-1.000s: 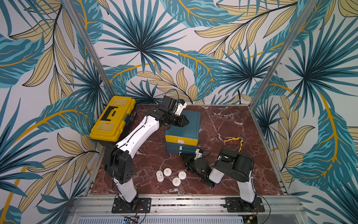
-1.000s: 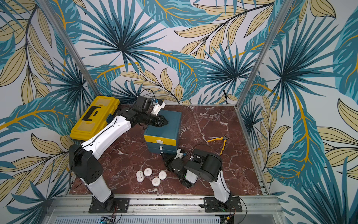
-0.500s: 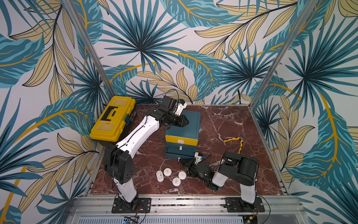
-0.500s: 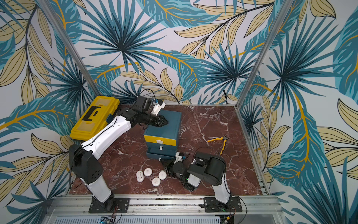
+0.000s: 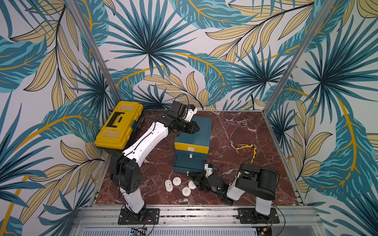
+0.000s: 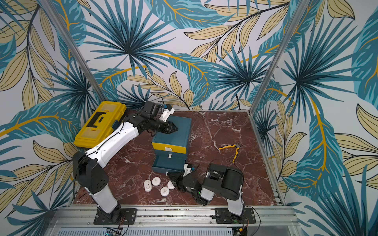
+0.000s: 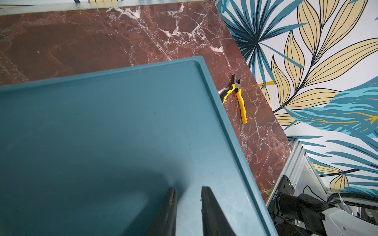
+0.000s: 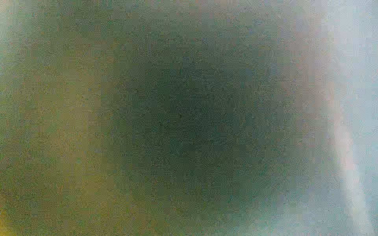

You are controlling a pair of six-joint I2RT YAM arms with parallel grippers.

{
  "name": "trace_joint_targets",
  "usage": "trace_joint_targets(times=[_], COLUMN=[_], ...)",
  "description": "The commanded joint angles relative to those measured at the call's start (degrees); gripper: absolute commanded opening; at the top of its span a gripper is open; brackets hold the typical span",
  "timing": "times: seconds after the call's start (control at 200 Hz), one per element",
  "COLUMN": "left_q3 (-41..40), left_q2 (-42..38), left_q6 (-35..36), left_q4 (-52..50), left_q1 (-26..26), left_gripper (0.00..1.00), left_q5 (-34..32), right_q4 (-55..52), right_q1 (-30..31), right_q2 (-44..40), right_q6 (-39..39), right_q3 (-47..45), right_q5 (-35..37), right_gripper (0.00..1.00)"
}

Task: Put the bluetooth earphones in the drawer according to color
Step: Open the drawer in the storage box.

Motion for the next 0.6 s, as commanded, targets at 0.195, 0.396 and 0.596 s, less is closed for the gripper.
trace_joint_targets(times=[0.195, 0.396, 0.596], left_q3=[-3.58, -3.21, -2.40], left_q2=[2.85, 3.11, 3.38], left_q6=[-0.15, -0.19, -0.07], left_q4=[-8.69, -8.70, -9.14], left_q1=[0.14, -0.17, -0.49], left_gripper=[0.27, 0.27, 0.27], left_q5=[-3.21, -3.26, -3.45], right_q4=[1.26, 4.42, 4.34], right_q1=[0.47, -0.19, -2.97], right_q2=[-3.51, -2.67, -5.99], right_q6=[-0.80, 0.76, -0.58], right_q3=[-6.31, -8.98, -10.64], right_q5=[2.51, 4.87, 5.21], right_gripper=[0.00, 0.00, 0.00])
